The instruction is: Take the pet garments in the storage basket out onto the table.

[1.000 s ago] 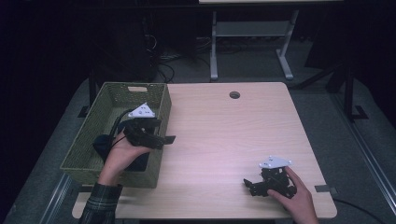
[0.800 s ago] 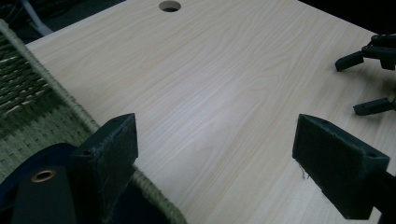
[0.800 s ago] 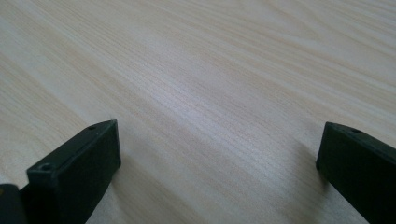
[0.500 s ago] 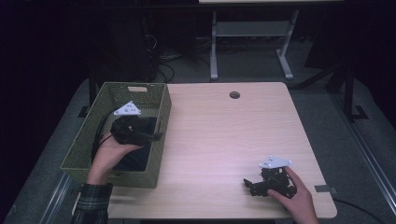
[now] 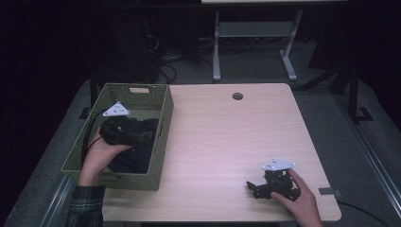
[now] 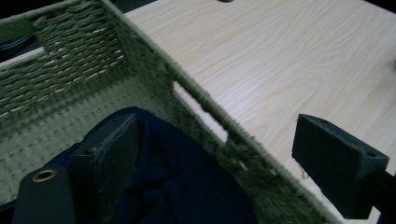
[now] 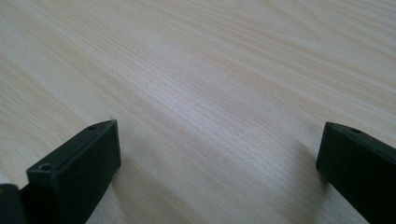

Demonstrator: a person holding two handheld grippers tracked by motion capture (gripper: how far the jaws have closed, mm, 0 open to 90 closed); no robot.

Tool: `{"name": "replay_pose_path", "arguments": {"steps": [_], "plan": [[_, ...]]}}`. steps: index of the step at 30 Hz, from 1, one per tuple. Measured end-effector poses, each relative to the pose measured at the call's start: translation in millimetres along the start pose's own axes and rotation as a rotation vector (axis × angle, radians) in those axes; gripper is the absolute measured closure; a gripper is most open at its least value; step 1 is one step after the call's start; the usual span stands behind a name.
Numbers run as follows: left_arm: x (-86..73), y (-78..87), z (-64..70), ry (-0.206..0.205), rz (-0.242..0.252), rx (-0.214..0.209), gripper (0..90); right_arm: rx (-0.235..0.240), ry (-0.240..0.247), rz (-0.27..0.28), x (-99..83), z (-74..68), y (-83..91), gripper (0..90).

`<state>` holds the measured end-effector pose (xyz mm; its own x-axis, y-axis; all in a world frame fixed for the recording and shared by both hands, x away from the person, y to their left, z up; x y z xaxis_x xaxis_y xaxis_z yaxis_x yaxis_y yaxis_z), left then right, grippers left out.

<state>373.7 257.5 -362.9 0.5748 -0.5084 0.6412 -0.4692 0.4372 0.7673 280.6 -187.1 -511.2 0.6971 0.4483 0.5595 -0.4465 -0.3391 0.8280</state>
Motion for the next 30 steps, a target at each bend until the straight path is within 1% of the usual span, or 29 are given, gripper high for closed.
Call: {"name": "replay_pose_path", "arguments": {"steps": [1,2,4,6,14,17,22,25,30], "plan": [[-1.3,-0.4,-2.3,0.002,-0.002,0.004,14.0,-0.001,-0.001,0.000,0.0,0.0,0.0,0.0],[-2.7,-0.7,-3.7,0.013,-0.006,0.006,14.0,0.000,-0.001,0.000,0.0,0.0,0.0,0.0],[-5.2,-1.8,-7.7,0.010,-0.014,0.016,14.0,0.000,0.000,0.000,0.0,0.0,0.0,0.0],[-7.9,-3.6,-11.2,0.021,-0.019,0.026,14.0,0.000,0.000,0.000,0.0,0.0,0.0,0.0],[-19.0,-12.3,-25.5,0.042,-0.050,0.060,14.0,-0.001,0.001,0.000,0.0,0.1,0.0,0.0],[-22.8,-15.6,-29.6,0.053,-0.057,0.064,14.0,-0.001,-0.001,0.000,0.0,0.0,0.0,0.0],[-30.8,-25.2,-34.5,0.064,-0.108,0.072,14.0,0.000,0.000,0.000,0.0,0.0,0.0,0.0],[-34.3,-30.4,-36.4,0.060,-0.129,0.068,14.0,0.000,-0.001,0.000,0.0,-0.1,0.0,0.0],[-39.1,-37.7,-38.8,0.070,-0.159,0.066,13.9,0.000,-0.001,0.000,0.0,-0.1,0.0,0.0]]}}
Point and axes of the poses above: each handheld gripper's, and its own axes: y roughly backward along the jaws, x roughly out of its top, z roughly to its right, the point moved 4 cm from there along -y, roughly forward along the jaws, and after that the axes turned 10 degrees about -z, right-handed, at the moved point
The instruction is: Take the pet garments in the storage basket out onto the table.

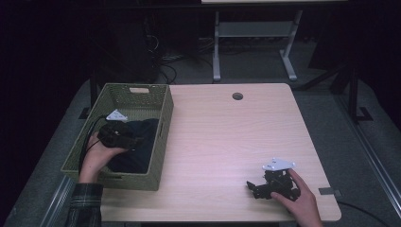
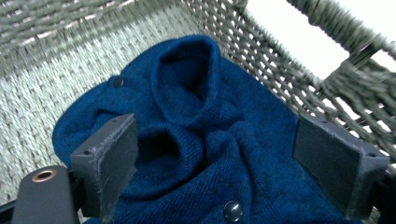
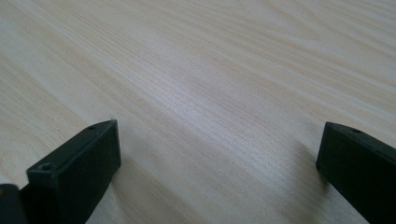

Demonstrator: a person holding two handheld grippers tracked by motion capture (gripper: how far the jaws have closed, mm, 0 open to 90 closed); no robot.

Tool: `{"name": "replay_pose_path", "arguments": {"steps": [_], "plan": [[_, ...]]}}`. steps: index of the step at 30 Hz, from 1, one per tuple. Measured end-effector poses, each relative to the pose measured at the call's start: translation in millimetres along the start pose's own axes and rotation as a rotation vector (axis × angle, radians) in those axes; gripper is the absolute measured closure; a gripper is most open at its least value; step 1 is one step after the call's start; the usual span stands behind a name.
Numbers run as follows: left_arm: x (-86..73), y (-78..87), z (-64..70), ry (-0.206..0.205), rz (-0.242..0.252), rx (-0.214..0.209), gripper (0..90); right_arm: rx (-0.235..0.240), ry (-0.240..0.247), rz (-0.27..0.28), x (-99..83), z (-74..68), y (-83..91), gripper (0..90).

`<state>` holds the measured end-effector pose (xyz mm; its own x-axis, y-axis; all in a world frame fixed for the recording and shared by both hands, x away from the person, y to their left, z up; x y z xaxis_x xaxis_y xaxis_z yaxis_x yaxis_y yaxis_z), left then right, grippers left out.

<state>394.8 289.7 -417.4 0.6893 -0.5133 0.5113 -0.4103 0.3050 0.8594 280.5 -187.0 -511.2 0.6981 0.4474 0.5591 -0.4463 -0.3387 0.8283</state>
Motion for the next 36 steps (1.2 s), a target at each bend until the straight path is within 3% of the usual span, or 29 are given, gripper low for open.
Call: {"name": "replay_pose_path", "arguments": {"steps": [8,11,15,17,24,32,36], "plan": [[-3.6,-11.7,-0.4,0.010,-0.045,-0.014,13.5,0.000,0.001,0.001,0.0,0.0,0.0,0.0],[-5.2,-16.9,-0.2,0.011,-0.084,-0.020,13.4,0.000,0.001,0.001,0.0,0.1,-0.1,0.0],[-7.1,-28.2,1.8,0.017,-0.145,-0.058,13.3,0.000,0.000,0.000,0.0,0.0,0.0,0.0],[-8.3,-32.4,3.0,0.008,-0.175,-0.054,13.4,0.000,0.001,0.000,0.0,0.0,0.0,0.0],[-10.6,-38.8,4.6,0.004,-0.212,-0.041,13.5,0.000,0.000,0.000,0.0,0.0,0.0,0.0],[-15.5,-49.6,10.4,-0.059,-0.311,-0.015,14.1,0.000,0.000,0.000,0.0,0.0,0.0,0.0],[-15.6,-47.8,11.2,-0.062,-0.337,-0.023,26.2,0.000,0.000,0.000,-0.1,0.0,0.0,0.0]]}}
Point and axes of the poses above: each handheld gripper's, and its own axes: y roughly backward along the jaws, x roughly out of its top, z roughly to its right, the point moved 4 cm from there along -y, roughly forward along the jaws, and after that the axes turned 10 degrees about -z, right-handed, at the moved point
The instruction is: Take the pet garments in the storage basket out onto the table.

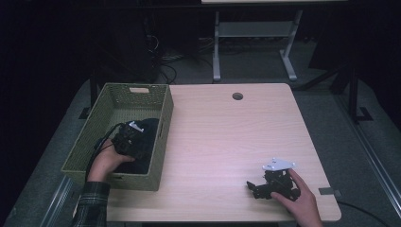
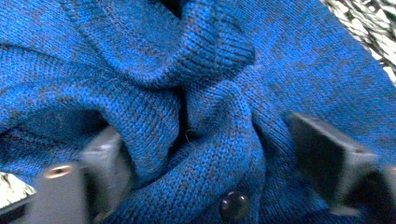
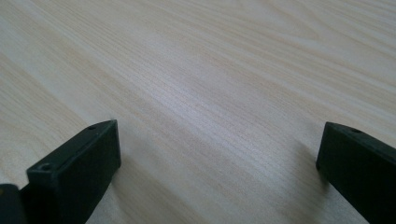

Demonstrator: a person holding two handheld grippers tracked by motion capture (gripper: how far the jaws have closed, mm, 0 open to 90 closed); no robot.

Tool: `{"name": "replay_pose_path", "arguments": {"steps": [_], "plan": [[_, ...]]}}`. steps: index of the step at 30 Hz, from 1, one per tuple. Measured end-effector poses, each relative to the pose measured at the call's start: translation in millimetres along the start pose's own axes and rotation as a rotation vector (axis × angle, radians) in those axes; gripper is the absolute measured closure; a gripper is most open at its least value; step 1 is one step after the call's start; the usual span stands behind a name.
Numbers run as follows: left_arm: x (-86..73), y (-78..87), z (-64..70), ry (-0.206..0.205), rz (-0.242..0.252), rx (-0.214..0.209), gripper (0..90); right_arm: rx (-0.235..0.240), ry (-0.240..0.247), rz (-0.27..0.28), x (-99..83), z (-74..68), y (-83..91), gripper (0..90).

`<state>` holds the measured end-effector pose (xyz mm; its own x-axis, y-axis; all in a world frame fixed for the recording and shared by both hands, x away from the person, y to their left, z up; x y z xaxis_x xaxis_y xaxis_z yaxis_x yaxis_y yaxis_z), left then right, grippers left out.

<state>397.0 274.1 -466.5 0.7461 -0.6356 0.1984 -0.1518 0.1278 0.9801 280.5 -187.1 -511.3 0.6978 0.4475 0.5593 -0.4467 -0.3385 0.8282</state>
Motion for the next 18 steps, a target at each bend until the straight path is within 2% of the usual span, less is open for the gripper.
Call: {"name": "replay_pose_path", "arguments": {"steps": [2,6,8,12,18], "plan": [[-0.6,3.1,0.6,0.002,0.005,-0.013,40.7,0.000,0.000,0.000,0.0,0.0,0.0,0.0],[-1.1,6.2,1.8,0.007,0.005,-0.031,61.6,0.000,0.001,0.000,0.0,0.0,0.0,0.0],[-1.3,7.6,1.2,0.016,0.003,-0.039,65.7,0.000,0.002,0.001,0.1,0.1,-0.1,0.0],[-1.8,12.1,-2.2,0.038,0.025,-0.065,68.4,-0.001,0.005,0.003,0.2,0.4,-0.1,0.0],[-2.4,24.0,-7.5,0.081,0.116,-0.095,69.5,-0.001,0.007,0.003,0.3,0.6,-0.1,0.0]]}}
Point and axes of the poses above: each handheld gripper's, and its own axes: y roughly backward along the jaws, x roughly out of its top, z roughly to its right, the point moved 4 cm from there along -y, roughly forward along the jaws, and after that the axes turned 10 degrees about -z, right-handed, at the moved point
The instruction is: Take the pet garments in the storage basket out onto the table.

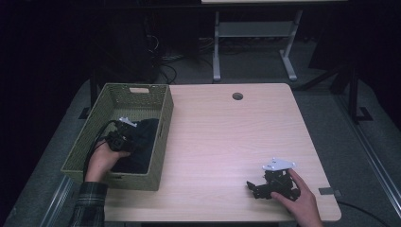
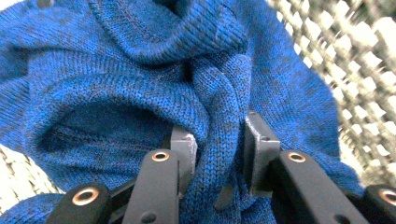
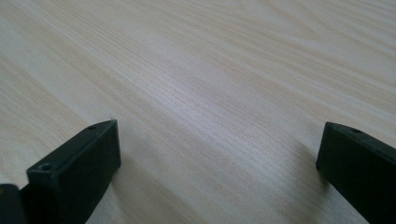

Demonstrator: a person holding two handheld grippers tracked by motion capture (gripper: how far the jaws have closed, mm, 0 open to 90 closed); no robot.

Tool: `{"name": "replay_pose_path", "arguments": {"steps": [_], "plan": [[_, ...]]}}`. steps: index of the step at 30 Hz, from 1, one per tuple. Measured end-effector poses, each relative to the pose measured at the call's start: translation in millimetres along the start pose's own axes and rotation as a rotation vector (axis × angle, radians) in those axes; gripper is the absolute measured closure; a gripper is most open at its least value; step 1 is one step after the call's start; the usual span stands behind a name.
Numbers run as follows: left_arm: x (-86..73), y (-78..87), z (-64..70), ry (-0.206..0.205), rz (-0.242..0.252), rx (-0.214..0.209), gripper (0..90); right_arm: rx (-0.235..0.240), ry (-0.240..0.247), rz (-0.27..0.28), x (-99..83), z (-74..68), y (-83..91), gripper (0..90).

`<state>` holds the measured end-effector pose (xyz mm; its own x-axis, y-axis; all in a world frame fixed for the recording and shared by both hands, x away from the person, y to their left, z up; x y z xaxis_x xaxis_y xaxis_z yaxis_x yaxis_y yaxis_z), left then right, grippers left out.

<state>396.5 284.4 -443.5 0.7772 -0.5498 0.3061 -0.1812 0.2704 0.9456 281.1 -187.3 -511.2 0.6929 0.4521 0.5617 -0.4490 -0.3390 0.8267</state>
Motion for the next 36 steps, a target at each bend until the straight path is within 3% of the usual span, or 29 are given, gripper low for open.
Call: {"name": "replay_pose_path", "arguments": {"steps": [12,21,31,36], "plan": [[1.3,34.9,-3.0,0.020,0.179,-0.010,70.7,0.001,-0.003,-0.002,-0.1,-0.2,0.1,0.0],[-1.1,65.5,-3.2,0.035,0.331,-0.054,70.9,0.002,-0.002,-0.001,-0.1,-0.2,0.0,0.0],[-5.8,101.6,-4.6,0.030,0.473,-0.082,71.0,0.001,0.003,0.001,0.1,0.2,-0.1,0.0],[-2.7,114.5,-0.1,0.009,0.530,-0.085,71.0,0.001,0.002,0.001,0.1,0.1,-0.1,0.0]]}}
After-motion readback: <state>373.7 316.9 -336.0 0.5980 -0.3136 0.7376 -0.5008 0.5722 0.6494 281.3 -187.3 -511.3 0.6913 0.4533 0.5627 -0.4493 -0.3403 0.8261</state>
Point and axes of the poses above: each handheld gripper's, and its own axes: y roughly backward along the jaws, x roughly out of its top, z roughly to its right, the point moved 4 cm from there along -y, roughly forward along the jaws, and after that the axes turned 10 degrees about -z, right-handed, at the moved point
